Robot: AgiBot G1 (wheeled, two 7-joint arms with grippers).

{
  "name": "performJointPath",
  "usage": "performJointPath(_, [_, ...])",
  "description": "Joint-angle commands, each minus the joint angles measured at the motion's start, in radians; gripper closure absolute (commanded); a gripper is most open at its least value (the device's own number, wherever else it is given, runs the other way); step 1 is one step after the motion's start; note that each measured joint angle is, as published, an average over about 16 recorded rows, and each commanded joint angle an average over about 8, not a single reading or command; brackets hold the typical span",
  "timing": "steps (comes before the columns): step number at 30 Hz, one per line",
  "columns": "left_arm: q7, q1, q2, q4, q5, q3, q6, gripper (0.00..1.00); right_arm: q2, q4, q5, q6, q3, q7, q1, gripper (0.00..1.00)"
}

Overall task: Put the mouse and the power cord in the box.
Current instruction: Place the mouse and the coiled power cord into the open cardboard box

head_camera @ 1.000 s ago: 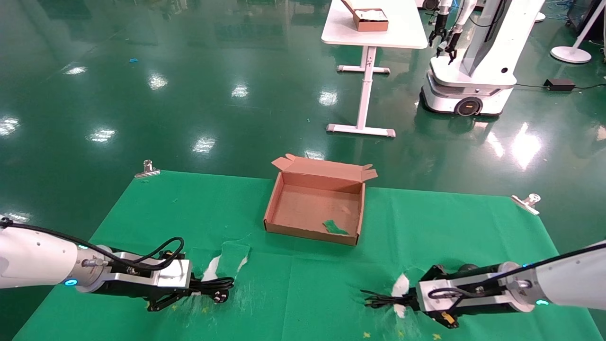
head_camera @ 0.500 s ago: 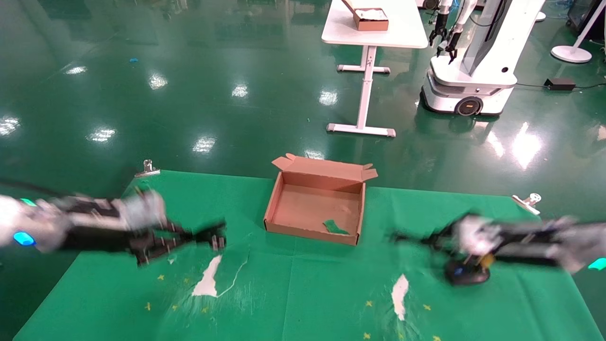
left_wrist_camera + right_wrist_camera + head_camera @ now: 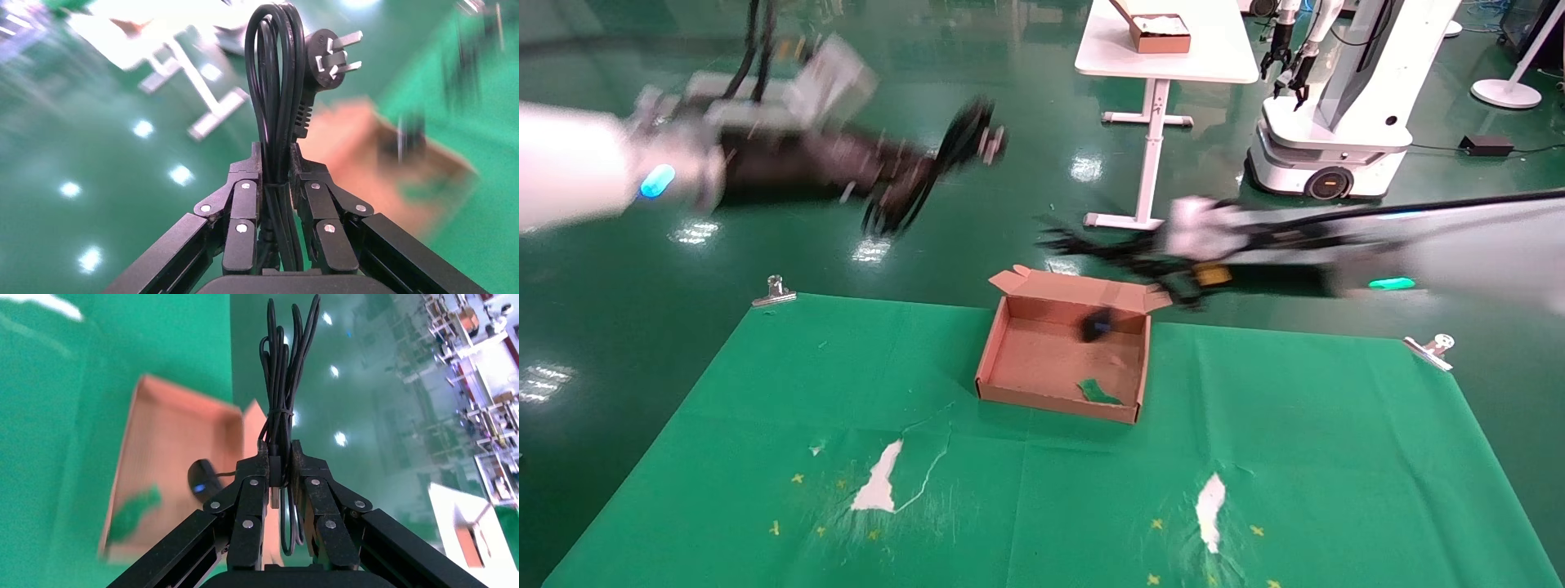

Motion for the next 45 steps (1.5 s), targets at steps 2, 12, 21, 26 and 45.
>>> performJointPath(2, [-0.032, -0.026, 0.059, -0.007, -0.018, -0.013, -0.098, 1.00, -0.102, -0.041, 0.006, 0.108, 0.005, -0.003, -0.018, 1.00])
performJointPath(12, [-0.015, -0.047, 0.025, -0.004, 0.013, 0.010, 0.037, 1.00, -0.178, -0.055, 0.019, 0.349, -0.010, 0.022, -0.143, 1.00])
performJointPath(21, [-0.004, -0.039, -0.001, 0.004, 0.052, 0.037, 0.110, 1.00, -0.175, -0.014, 0.037, 0.300, -0.046, 0.064, -0.203, 0.33])
performJointPath(26, [0.020, -0.035, 0.013, -0.008, 0.087, 0.062, 0.085, 1.00, -0.173, -0.004, 0.056, 0.293, -0.056, 0.078, -0.207, 0.00])
performJointPath(45, [0.180, 0.169, 0.168, -0.210, 0.082, 0.105, -0.259, 1.00, -0.054, -0.058, 0.114, 0.362, -0.035, -0.073, -0.052, 0.00])
